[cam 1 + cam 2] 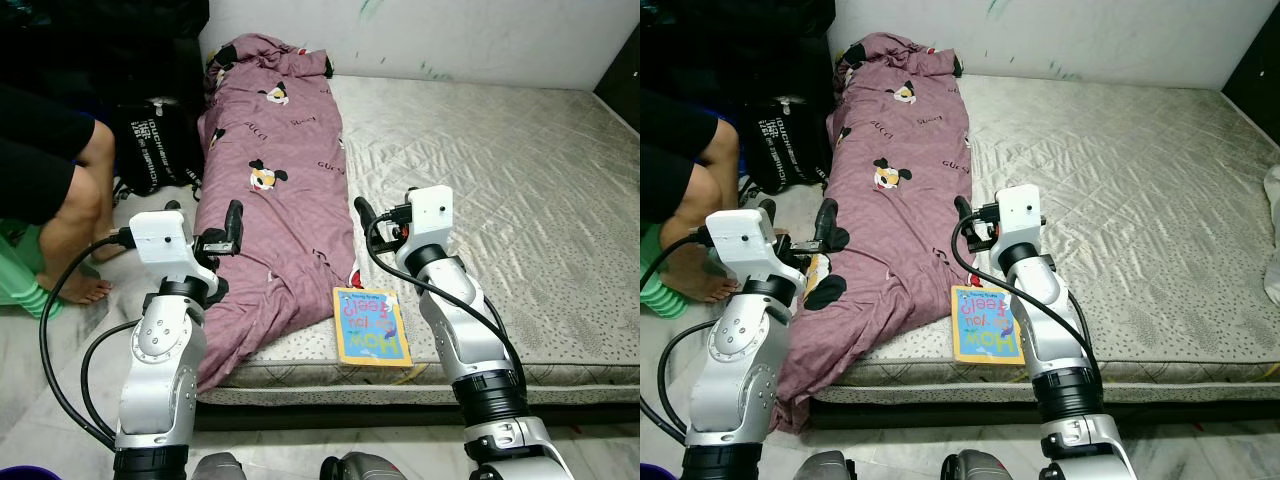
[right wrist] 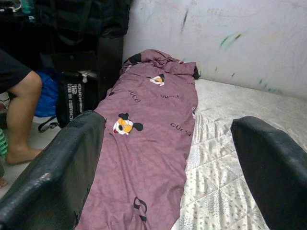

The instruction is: Clean up the room

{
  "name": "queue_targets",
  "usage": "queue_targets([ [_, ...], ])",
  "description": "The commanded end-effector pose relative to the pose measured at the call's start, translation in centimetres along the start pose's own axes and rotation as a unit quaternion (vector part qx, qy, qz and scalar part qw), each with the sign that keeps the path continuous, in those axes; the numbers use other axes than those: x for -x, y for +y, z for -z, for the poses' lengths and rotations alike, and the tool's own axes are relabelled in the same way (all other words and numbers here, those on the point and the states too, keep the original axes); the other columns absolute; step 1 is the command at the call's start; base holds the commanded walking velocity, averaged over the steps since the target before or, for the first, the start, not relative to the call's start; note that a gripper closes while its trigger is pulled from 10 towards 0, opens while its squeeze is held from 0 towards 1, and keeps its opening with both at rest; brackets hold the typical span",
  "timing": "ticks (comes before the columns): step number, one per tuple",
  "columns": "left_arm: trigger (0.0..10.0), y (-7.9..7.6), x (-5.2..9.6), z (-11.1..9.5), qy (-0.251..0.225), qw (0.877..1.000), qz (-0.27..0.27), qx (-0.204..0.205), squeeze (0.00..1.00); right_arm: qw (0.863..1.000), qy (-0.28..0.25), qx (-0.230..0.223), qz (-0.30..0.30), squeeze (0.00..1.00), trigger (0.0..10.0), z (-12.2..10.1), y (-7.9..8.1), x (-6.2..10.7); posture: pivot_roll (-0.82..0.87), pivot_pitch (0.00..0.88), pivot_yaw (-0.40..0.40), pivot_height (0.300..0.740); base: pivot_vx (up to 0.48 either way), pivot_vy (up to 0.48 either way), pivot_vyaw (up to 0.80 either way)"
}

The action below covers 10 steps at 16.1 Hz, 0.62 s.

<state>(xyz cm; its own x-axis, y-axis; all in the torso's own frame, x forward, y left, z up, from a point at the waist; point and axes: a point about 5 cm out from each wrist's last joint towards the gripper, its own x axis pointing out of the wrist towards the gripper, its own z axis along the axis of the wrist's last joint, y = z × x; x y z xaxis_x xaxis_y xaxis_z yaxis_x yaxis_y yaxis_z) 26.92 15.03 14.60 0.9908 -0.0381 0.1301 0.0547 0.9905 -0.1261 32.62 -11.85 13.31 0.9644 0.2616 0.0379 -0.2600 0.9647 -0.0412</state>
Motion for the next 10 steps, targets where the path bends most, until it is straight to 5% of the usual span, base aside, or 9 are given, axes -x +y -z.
queue_targets([
  [1,10.0,-0.2,-0.15,0.03,0.003,1.0,0.008,0.003,0.0,1.0,-0.009,0.006,-0.001,0.0,10.0,-0.48,-0.15,-0.13,0.09,0.0,-0.066,0.74,0.0,0.48,0.0],
  [6,10.0,-0.12,-0.17,0.05,0.003,1.0,0.001,0.012,0.0,1.0,-0.007,0.007,0.001,0.0,10.0,-0.36,-0.25,0.0,0.08,0.0,-0.066,0.74,0.0,0.48,0.0],
  [10,10.0,-0.28,-0.18,0.01,0.001,1.0,0.001,0.01,0.0,1.0,-0.007,0.007,-0.001,0.0,10.0,-0.42,-0.21,-0.1,0.08,0.0,-0.07,0.74,0.0,0.0,0.0],
])
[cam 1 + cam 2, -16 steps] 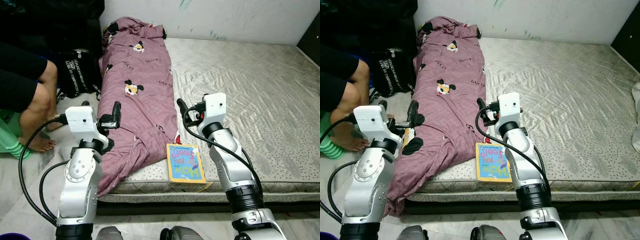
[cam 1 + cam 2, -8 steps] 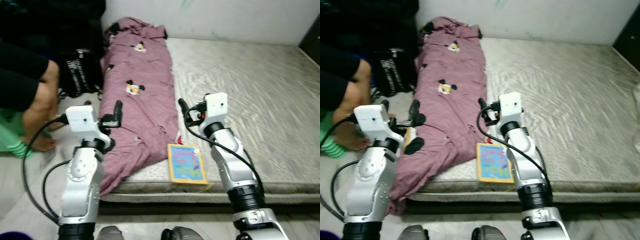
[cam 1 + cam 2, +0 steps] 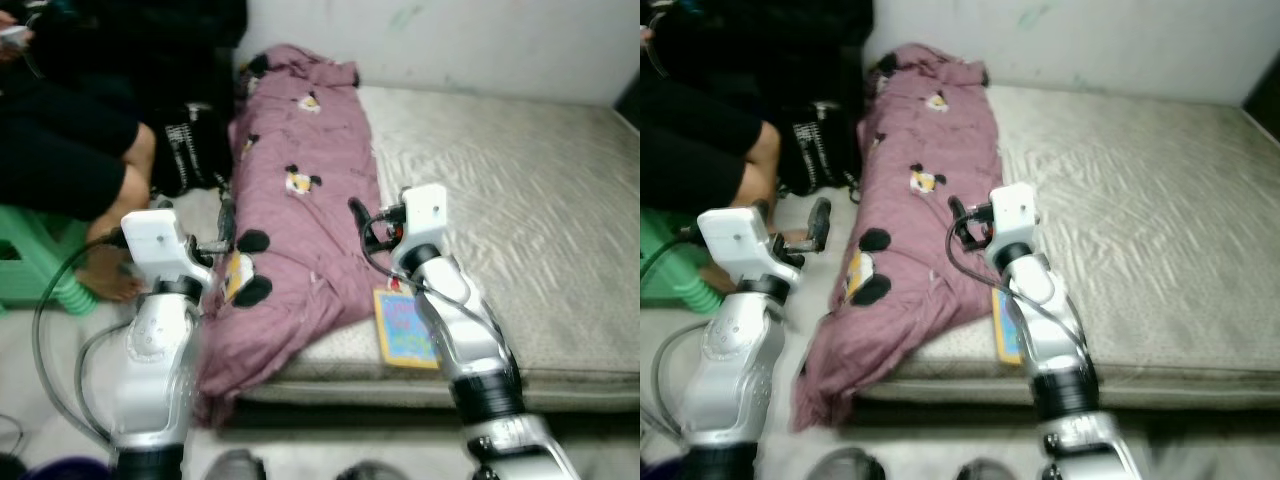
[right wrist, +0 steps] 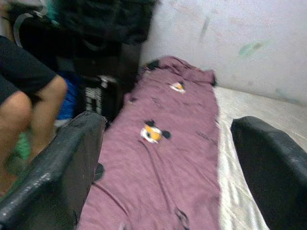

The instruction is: Clean up the room

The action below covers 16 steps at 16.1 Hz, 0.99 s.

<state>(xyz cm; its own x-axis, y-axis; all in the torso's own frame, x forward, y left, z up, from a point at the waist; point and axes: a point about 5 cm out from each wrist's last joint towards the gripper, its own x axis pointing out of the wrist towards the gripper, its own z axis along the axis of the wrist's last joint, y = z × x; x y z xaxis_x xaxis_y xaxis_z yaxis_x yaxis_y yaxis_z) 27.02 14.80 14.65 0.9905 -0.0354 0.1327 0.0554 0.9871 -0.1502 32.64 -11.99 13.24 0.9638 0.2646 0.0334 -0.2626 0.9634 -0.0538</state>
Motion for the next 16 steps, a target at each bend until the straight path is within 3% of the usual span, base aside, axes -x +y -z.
queue_targets([
  [1,10.0,-0.04,-0.07,0.02,0.002,1.0,0.002,-0.002,0.0,1.0,-0.009,0.001,0.0,0.0,10.0,-0.49,-0.07,-0.14,0.08,0.0,-0.07,0.74,0.0,0.0,0.0],
  [16,10.0,-0.22,-0.01,-0.01,-0.001,1.0,0.008,0.002,0.0,1.0,-0.01,0.004,-0.002,0.0,10.0,-0.43,0.02,-0.1,0.08,0.0,-0.071,0.74,0.036,0.0,0.0],
])
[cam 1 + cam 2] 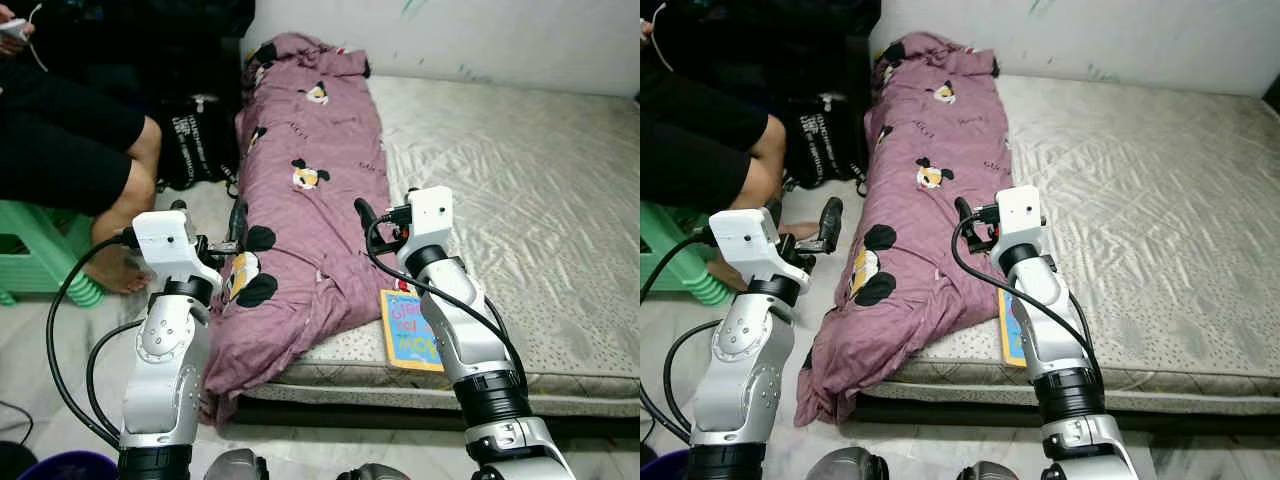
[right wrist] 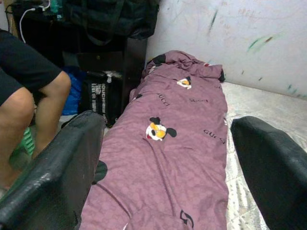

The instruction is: Clean up the room

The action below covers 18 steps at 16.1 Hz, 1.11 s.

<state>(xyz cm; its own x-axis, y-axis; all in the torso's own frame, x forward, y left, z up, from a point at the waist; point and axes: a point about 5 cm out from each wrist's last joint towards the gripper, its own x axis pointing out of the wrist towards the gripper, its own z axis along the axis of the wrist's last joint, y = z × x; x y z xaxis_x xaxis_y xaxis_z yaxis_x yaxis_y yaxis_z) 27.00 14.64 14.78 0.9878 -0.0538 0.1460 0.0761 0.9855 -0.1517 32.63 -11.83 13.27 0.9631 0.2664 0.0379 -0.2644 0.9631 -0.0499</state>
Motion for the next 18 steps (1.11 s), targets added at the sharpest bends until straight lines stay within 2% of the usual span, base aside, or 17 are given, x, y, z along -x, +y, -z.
queue_targets([
  [1,10.0,-0.06,-0.01,0.09,0.004,1.0,-0.002,0.0,0.0,1.0,-0.007,0.006,-0.001,0.0,10.0,-0.38,-0.14,-0.06,0.08,0.0,-0.071,0.74,0.0,0.0,0.0],
  [8,10.0,-0.26,-0.09,0.13,0.004,1.0,0.0,-0.004,0.0,1.0,-0.007,0.009,-0.004,0.0,10.0,-0.4,-0.08,-0.14,0.08,0.0,-0.073,0.74,0.0,0.0,0.0],
  [18,10.0,-0.56,-0.21,0.2,0.001,1.0,0.006,-0.003,0.0,1.0,-0.009,0.015,-0.008,0.0,10.0,-0.49,-0.22,-0.32,0.08,0.0,-0.079,0.74,0.0,-0.319,0.0],
])
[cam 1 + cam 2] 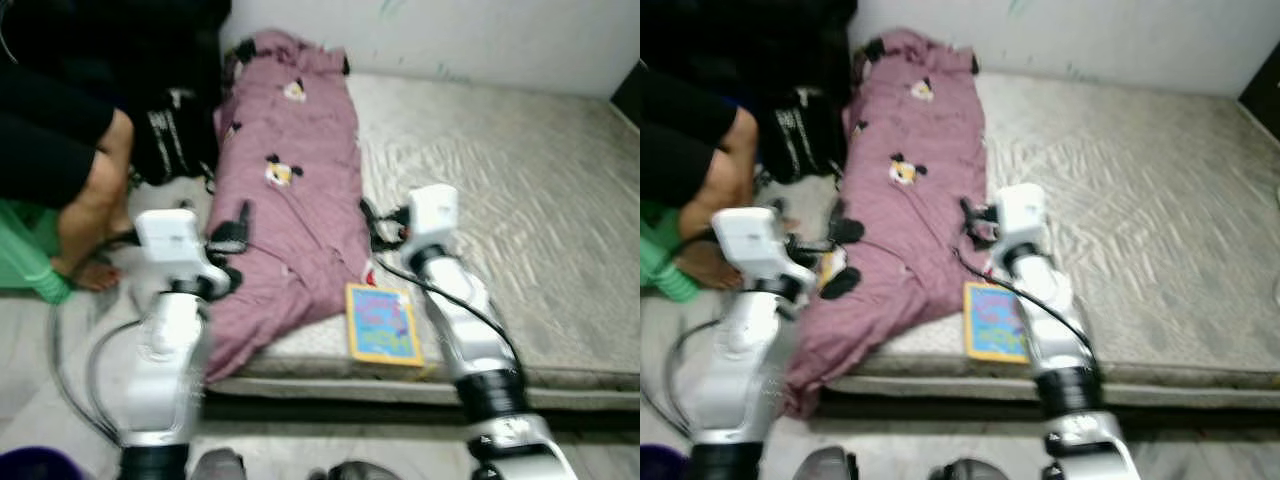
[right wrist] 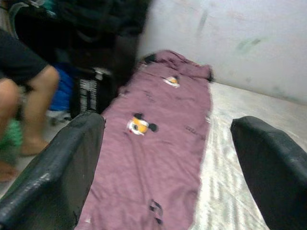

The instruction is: Clean up the room

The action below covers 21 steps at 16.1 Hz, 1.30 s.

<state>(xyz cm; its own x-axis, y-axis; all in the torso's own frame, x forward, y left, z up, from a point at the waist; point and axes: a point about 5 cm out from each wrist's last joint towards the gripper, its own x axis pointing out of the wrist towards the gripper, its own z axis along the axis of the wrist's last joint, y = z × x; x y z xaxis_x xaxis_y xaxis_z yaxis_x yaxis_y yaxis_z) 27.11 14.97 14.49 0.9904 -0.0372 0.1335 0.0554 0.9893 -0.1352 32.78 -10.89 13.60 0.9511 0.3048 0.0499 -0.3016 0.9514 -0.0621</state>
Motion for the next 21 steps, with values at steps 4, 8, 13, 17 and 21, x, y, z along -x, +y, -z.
queue_targets([
  [4,10.0,-0.96,-0.23,-0.08,-0.005,1.0,0.014,0.009,0.0,1.0,0.0,0.011,0.011,0.0,10.0,-0.01,-1.0,0.17,0.07,0.0,-0.079,0.74,0.0,-0.351,0.0],
  [8,10.0,-0.85,-0.19,0.01,-0.006,1.0,0.01,0.019,0.0,1.0,0.001,0.012,0.011,0.0,10.0,0.09,-0.96,0.24,0.07,0.0,-0.08,0.74,0.0,-0.083,0.0],
  [13,10.0,-1.19,-0.05,-0.27,-0.019,0.999,0.031,0.022,0.0,1.0,0.001,0.014,0.011,0.0,10.0,0.09,-1.07,0.2,0.07,0.0,-0.08,0.74,0.058,0.0,0.0],
  [17,10.0,-1.21,-0.07,-0.32,-0.021,0.999,0.036,0.022,0.0,1.0,0.001,0.013,0.011,0.0,10.0,0.09,-1.06,0.14,0.07,0.0,-0.08,0.74,0.318,0.0,0.0],
  [21,10.0,-1.23,-0.05,-0.34,-0.022,0.999,0.04,0.023,0.0,1.0,0.001,0.013,0.012,0.0,10.0,0.1,-1.05,0.12,0.07,0.0,-0.079,0.74,0.365,0.0,0.0],
])
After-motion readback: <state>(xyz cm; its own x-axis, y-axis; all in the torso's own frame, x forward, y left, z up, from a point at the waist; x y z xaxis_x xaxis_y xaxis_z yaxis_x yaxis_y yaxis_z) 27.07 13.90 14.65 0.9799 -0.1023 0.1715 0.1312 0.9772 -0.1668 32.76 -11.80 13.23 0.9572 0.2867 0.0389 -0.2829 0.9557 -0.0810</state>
